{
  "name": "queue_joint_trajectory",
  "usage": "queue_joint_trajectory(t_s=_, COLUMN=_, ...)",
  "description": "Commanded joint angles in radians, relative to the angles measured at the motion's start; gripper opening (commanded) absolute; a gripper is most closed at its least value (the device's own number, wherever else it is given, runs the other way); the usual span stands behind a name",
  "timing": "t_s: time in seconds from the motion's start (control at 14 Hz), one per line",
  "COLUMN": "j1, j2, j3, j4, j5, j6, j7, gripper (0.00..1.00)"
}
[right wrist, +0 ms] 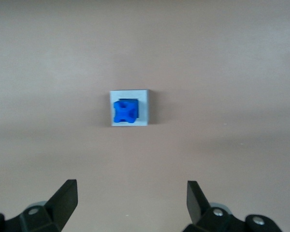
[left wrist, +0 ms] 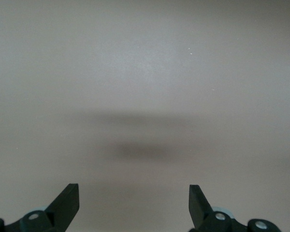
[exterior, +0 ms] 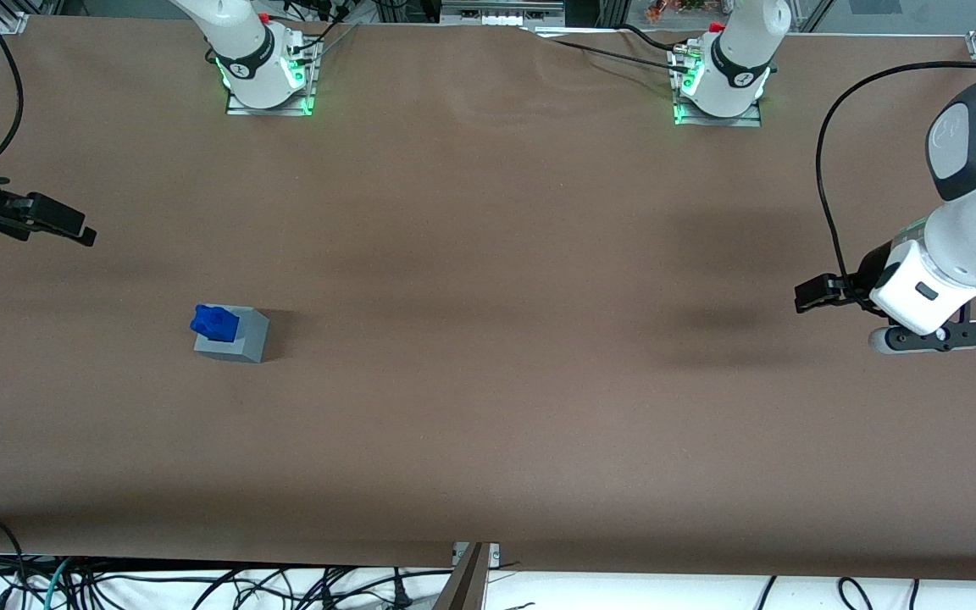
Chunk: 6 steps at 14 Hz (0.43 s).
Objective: Insert blue part into gray base with right arm
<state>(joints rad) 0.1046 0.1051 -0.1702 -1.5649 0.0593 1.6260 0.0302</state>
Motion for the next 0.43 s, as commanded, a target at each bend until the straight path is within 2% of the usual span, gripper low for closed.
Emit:
queue_joint_trajectory(t_s=0.0, j1=-0.019, j2=0.022, j3=0.043, j4=0.034, j5=-0.062, j6=-0.018, j7=-0.010, gripper=1.00)
queue_joint_trajectory(t_s=0.36, j1=-0.019, j2=0.021, j3=0.044, j4=0.034, j5=-0.062, j6=-0.023, j7=-0.010, gripper=1.00)
